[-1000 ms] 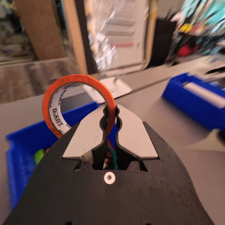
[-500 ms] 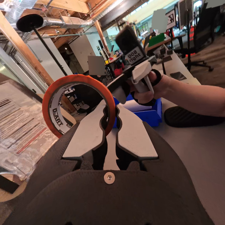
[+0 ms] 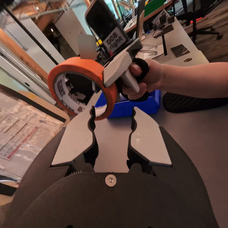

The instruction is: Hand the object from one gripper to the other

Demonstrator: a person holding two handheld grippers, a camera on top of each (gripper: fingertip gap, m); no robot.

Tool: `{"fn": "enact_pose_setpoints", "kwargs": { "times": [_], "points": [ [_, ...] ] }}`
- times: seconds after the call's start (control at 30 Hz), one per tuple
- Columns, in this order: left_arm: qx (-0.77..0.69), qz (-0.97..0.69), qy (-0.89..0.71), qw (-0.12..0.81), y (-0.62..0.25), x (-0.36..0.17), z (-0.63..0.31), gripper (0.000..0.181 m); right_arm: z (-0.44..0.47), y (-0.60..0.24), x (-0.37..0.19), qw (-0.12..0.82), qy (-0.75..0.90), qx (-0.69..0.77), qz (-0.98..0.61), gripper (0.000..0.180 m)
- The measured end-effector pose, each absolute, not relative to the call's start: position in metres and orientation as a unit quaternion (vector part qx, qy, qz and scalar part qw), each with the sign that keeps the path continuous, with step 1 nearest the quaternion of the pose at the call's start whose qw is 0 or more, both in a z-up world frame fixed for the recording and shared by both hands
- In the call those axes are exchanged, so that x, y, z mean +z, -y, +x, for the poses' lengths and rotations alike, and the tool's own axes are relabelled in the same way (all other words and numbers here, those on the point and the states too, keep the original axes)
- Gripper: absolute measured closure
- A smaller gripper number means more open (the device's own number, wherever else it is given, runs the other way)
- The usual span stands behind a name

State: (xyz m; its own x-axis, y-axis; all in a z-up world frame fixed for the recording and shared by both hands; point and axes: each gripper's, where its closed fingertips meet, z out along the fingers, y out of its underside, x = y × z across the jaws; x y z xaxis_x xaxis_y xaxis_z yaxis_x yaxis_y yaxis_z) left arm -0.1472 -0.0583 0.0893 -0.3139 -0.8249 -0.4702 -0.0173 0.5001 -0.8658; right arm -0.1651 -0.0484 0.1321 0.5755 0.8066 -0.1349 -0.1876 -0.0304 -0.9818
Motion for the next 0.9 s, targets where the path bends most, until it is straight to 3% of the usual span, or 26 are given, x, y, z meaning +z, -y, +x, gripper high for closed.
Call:
{"fn": "enact_pose_setpoints", "kwargs": {
  "times": [0.03,0.2,0.33,0.5,0.67,0.73,0.9],
  "points": [
    [-0.412,-0.316,-0.697,0.495,0.053,0.091,-0.147,0.121,-0.157,0.043,0.129,0.665,0.257,0.322,-0.623,0.168],
    [-0.512,-0.431,-0.599,0.439,0.021,0.106,-0.144,0.132,-0.108,0.021,0.114,0.687,0.292,-0.086,-0.660,0.168],
    [-0.608,-0.463,-0.529,0.368,0.018,0.118,-0.145,0.125,-0.112,0.015,0.106,0.640,0.335,-0.249,-0.645,0.168],
    [-0.590,-0.488,-0.505,0.398,0.018,0.122,-0.142,0.108,-0.115,0.003,0.088,0.546,0.366,-0.409,-0.633,0.168],
    [-0.564,-0.510,-0.503,0.411,0.014,0.111,-0.135,0.117,-0.133,-0.003,0.074,0.509,0.386,-0.448,-0.625,0.168],
    [-0.579,-0.498,-0.505,0.402,0.015,0.111,-0.136,0.153,-0.134,-0.004,0.072,0.498,0.384,-0.455,-0.630,0.168],
    [-0.599,-0.495,-0.496,0.387,0.008,0.112,-0.135,0.154,-0.146,-0.002,0.072,0.515,0.408,-0.435,-0.616,0.162]
  ]
}}
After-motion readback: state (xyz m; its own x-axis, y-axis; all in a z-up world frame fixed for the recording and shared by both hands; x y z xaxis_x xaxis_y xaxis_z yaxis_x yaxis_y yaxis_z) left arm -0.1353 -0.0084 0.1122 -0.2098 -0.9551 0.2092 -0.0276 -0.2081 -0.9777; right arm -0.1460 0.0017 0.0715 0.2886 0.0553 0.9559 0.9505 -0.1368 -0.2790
